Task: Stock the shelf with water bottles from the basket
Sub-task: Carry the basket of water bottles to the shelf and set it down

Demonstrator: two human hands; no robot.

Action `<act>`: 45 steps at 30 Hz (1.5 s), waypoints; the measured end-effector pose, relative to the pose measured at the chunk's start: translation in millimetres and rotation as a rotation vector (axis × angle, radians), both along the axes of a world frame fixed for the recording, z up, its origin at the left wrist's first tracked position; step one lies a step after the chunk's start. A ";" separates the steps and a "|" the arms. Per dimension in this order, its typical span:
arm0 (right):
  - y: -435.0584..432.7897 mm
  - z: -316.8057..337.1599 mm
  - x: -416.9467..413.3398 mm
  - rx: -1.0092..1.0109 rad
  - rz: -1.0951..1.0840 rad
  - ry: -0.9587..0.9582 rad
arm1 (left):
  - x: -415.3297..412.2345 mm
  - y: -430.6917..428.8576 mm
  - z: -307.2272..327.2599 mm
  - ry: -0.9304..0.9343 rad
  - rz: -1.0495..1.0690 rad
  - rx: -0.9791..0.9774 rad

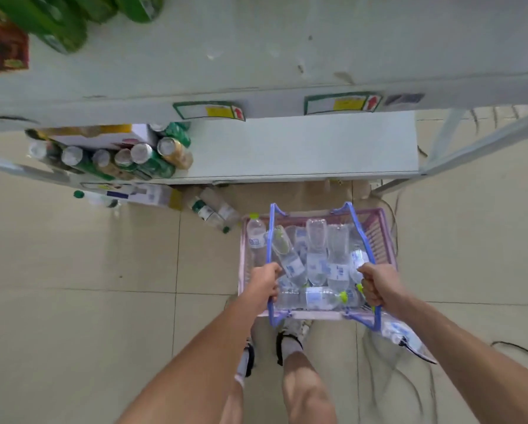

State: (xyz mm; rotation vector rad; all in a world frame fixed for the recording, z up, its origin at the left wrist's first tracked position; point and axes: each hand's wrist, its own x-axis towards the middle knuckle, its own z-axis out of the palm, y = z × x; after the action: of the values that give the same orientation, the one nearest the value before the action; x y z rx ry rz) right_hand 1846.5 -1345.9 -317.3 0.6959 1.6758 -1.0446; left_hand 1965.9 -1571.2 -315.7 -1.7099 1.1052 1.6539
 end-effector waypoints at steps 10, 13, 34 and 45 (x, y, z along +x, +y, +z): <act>20.8 -109.4 -18.3 0.000 -0.037 0.029 | -27.4 26.5 -120.8 0.050 0.023 -0.064; 30.4 -124.0 0.4 0.000 -0.008 -0.007 | -10.1 38.3 -130.9 0.025 -0.057 -0.085; 65.5 -174.6 10.8 0.759 0.350 0.238 | 31.8 -14.6 -170.8 -0.162 -0.773 -0.472; 107.9 -260.3 -18.5 0.660 0.441 0.227 | 61.0 -1.9 -267.5 -0.083 -0.356 -0.595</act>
State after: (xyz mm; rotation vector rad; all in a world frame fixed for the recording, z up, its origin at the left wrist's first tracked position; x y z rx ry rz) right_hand 1828.0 -1238.0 -577.6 0.5815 2.2712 -0.2505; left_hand 2026.9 -1573.0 -583.1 -1.7530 1.8642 1.0844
